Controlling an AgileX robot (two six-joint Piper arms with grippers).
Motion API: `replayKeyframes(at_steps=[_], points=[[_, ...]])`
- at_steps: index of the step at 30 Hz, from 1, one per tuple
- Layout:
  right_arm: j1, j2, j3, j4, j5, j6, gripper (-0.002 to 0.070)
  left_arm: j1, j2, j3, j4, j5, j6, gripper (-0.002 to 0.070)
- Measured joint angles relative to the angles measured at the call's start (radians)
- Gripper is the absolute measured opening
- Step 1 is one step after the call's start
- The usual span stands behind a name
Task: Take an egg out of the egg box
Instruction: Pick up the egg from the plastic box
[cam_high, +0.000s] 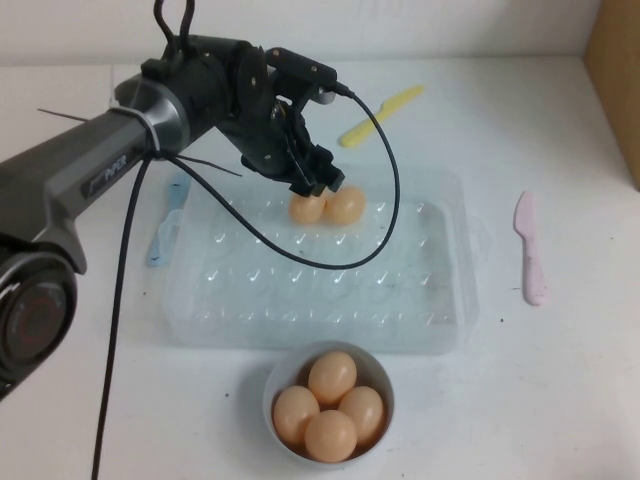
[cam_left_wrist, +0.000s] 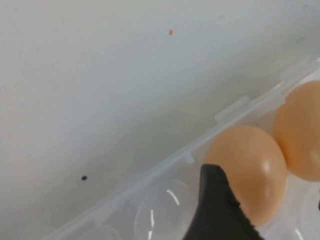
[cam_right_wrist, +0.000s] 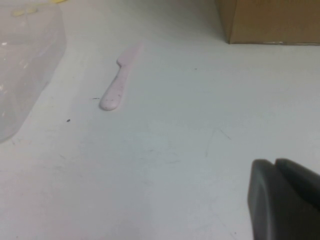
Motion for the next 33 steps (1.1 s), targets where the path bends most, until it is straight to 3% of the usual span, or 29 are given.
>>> replayKeyframes(at_steps=[26, 33], points=[[0.000, 0.000, 0.000, 0.000, 0.000, 0.000, -0.0017, 0.013, 0.086, -0.008, -0.047, -0.047, -0.002, 0.0372], [0.000, 0.000, 0.000, 0.000, 0.000, 0.000, -0.0017, 0.015, 0.086, -0.008, -0.054, -0.044, 0.002, 0.0338]])
